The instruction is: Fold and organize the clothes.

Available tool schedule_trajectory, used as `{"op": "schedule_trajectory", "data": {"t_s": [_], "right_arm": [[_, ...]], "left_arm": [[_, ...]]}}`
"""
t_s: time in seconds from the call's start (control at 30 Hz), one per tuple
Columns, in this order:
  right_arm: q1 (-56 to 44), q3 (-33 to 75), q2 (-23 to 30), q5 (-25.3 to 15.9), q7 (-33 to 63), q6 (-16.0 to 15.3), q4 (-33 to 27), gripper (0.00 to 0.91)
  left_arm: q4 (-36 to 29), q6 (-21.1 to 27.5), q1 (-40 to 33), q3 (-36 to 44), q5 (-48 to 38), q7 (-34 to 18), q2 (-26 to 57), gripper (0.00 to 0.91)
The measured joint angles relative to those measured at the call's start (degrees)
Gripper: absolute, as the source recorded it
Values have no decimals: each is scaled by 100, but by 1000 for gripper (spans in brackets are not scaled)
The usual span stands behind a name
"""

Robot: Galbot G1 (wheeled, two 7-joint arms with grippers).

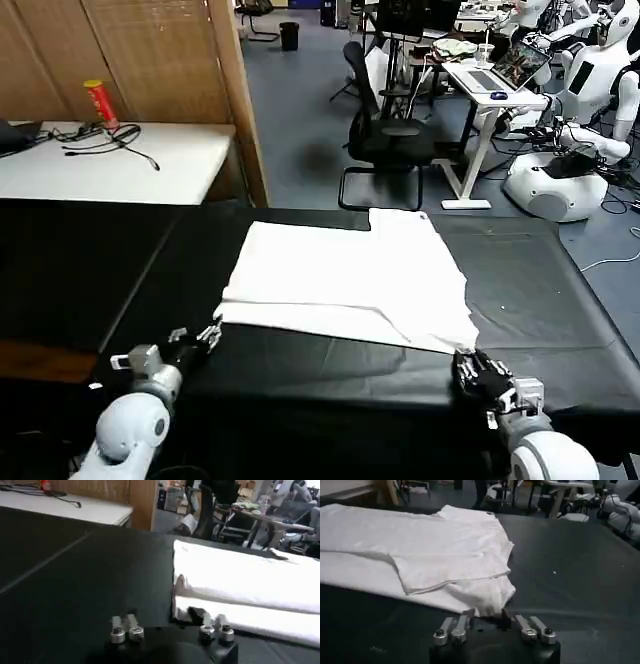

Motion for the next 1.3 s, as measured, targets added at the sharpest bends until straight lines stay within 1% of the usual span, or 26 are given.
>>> {"op": "schedule_trajectory", "data": {"t_s": [0.07, 0.1, 0.33, 0.47, 0.73, 0.97, 1.03, 1.07, 1.1, 1.23, 1.3], "right_arm": [[-43, 13, -32, 22, 56, -88, 60, 39], [-89, 22, -65, 40, 92, -191, 120, 29], [-432, 33, -270, 108, 252, -742, 635, 39], [-615, 83, -359, 118, 302, -913, 925, 39], [-879, 73, -530, 121, 364, -920, 1319, 39], [-1048, 42, -546, 113, 427, -920, 1387, 39], [-1100, 37, -546, 112, 450, -919, 1419, 215], [-1125, 38, -547, 110, 459, -919, 1438, 488], [-1152, 42, -553, 109, 460, -919, 1467, 878], [-1269, 68, -564, 108, 470, -918, 1582, 878], [-1339, 79, -554, 109, 469, -918, 1652, 878]], "left_arm": [[-37, 37, 34, 3, 111, -34, 7, 0], [-67, 62, 64, 4, 170, -54, 26, 0], [-436, 276, 366, -79, 475, -254, 202, 0], [-783, 316, 673, -184, 609, -290, 223, 0], [-1468, 438, 1491, -449, 823, -401, 173, 0], [-1943, 481, 2195, -673, 987, -477, 50, 0], [-2008, 481, 2306, -713, 986, -503, 19, 0], [-2041, 484, 2355, -726, 986, -506, 8, 400], [-2071, 501, 2391, -737, 985, -524, -2, 878], [-2173, 570, 2472, -775, 982, -531, -20, 878], [-2223, 684, 2468, -803, 992, -529, -13, 878]]}}
